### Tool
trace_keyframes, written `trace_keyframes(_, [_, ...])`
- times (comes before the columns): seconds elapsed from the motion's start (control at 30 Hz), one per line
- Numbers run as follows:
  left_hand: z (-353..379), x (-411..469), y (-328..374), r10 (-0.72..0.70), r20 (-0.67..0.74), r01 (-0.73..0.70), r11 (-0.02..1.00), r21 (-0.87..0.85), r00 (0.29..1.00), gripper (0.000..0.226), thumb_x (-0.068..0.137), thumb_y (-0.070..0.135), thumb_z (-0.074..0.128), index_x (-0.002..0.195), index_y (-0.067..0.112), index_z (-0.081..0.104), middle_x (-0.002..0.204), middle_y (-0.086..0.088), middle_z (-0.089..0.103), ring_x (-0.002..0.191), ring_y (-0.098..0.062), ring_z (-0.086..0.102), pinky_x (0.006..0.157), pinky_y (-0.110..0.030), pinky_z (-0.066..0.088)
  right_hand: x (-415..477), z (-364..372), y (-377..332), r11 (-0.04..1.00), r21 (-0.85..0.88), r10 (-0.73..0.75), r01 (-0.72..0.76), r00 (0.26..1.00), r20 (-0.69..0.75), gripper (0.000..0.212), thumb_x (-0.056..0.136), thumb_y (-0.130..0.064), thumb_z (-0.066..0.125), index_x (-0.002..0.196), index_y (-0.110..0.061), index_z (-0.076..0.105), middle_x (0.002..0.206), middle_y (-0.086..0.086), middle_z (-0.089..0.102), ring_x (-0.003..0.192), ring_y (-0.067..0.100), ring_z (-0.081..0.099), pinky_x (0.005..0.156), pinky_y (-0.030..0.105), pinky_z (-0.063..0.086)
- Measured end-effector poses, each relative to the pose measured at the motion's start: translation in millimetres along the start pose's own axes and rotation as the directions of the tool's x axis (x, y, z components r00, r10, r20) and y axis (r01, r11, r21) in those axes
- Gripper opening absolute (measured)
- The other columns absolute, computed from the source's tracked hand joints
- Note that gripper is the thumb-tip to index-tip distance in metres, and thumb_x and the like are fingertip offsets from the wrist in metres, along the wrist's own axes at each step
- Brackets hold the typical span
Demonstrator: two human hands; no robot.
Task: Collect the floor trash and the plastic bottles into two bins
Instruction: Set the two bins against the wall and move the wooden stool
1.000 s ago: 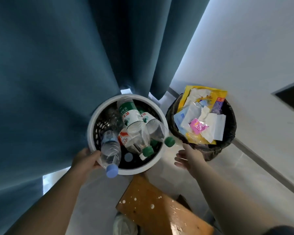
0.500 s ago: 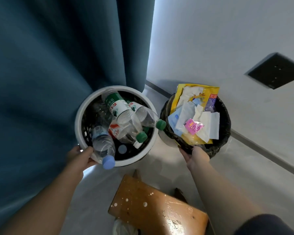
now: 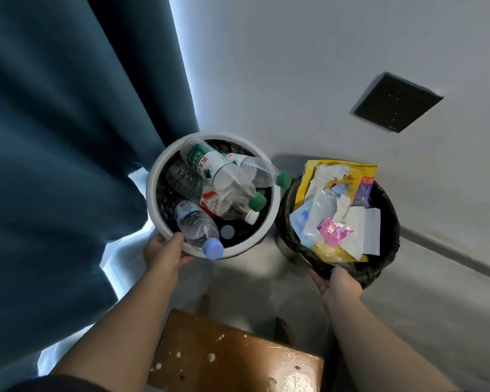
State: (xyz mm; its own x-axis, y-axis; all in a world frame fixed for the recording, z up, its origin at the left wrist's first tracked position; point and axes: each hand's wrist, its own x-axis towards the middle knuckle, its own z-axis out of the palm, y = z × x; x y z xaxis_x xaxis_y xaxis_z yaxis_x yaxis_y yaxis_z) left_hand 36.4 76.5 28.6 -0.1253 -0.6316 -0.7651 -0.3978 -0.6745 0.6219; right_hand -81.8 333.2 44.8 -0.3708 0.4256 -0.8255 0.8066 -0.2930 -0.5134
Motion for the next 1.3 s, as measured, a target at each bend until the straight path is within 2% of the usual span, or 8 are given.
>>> trace_keyframes(0.33, [56,8,7,0.043,0.093,-0.038,0.998,-0.052,0.995,0.036,0.092,0.005,0.050,0.128,0.007,0.050,0.123,-0.018,0.060,0.106,-0.030,0.063,0.075,-0.035,0.054,16,0,-13,1.000,-0.029,0.010,-0.009,0.999,0.042,0.040,0.096,0.004,0.039,0.135,0.002,0.040,0.127,0.022,0.053,0.072,0.033,0.061,0.081,0.043,0.054])
trace_keyframes(0.77, [73,4,12,0.016,0.142,-0.010,0.999,-0.048,0.990,0.039,0.101,0.016,0.040,0.140,0.020,0.038,0.129,-0.011,0.055,0.113,-0.032,0.058,0.086,-0.043,0.052,20,9,-7,0.994,-0.086,0.077,-0.071,0.994,0.072,0.031,0.098,-0.012,0.046,0.128,-0.005,0.044,0.111,0.017,0.060,0.065,0.031,0.064,0.076,0.043,0.055])
trace_keyframes(0.87, [60,-3,10,0.082,0.128,-0.109,0.971,0.215,0.988,0.038,0.101,0.030,0.038,0.136,0.016,0.044,0.127,-0.009,0.057,0.112,-0.031,0.058,0.090,-0.040,0.048,12,-1,-6,0.983,-0.177,0.093,-0.057,0.976,0.198,0.030,0.100,-0.036,0.043,0.117,-0.012,0.044,0.093,0.010,0.063,0.083,0.033,0.065,0.078,0.044,0.052])
trace_keyframes(0.93, [41,-17,2,0.132,0.169,-0.207,0.784,0.585,0.977,0.046,0.101,0.039,0.032,0.134,0.010,0.047,0.133,-0.013,0.053,0.120,-0.034,0.051,0.101,-0.039,0.041,5,-15,0,0.936,-0.351,0.108,-0.001,0.952,0.287,0.039,0.098,-0.051,0.037,0.111,-0.016,0.045,0.102,0.007,0.064,0.099,0.031,0.062,0.085,0.043,0.046])
trace_keyframes(1.0, [18,-32,-11,0.085,0.247,-0.258,0.470,0.844,0.965,0.048,0.101,0.041,0.032,0.129,0.007,0.050,0.132,-0.017,0.053,0.121,-0.035,0.049,0.099,-0.038,0.038,1,-30,8,0.761,-0.629,0.114,0.158,0.922,0.369,0.045,0.097,-0.054,0.033,0.116,-0.016,0.048,0.116,0.009,0.061,0.106,0.028,0.058,0.092,0.042,0.043])
trace_keyframes(1.1, [-20,-45,-31,-0.099,0.289,-0.272,0.162,0.949,0.952,0.043,0.100,0.034,0.038,0.131,0.006,0.048,0.135,-0.018,0.050,0.122,-0.033,0.049,0.100,-0.035,0.040,-2,-51,23,0.203,-0.884,0.198,0.420,0.867,0.457,0.056,0.097,-0.050,0.039,0.132,-0.008,0.049,0.134,0.013,0.054,0.121,0.029,0.051,0.098,0.034,0.039])
trace_keyframes(1.2, [-52,-49,-50,-0.191,0.198,-0.168,0.162,0.972,0.961,0.044,0.098,0.039,0.040,0.131,0.010,0.046,0.126,-0.016,0.052,0.111,-0.029,0.053,0.091,-0.034,0.044,-9,-65,33,-0.087,-0.894,0.351,0.440,0.853,0.386,0.051,0.098,-0.044,0.043,0.133,-0.009,0.049,0.135,0.013,0.053,0.123,0.026,0.051,0.097,0.030,0.040])
trace_keyframes(1.3, [-65,-56,-58,-0.212,0.210,-0.167,0.207,0.964,0.954,0.029,0.098,0.037,0.043,0.113,0.013,0.046,0.099,-0.006,0.055,0.086,-0.019,0.053,0.065,-0.027,0.038,-8,-77,46,-0.204,-0.874,0.446,0.440,0.837,0.317,0.055,0.095,-0.049,0.045,0.137,-0.013,0.044,0.139,0.008,0.049,0.125,0.023,0.048,0.100,0.032,0.039])
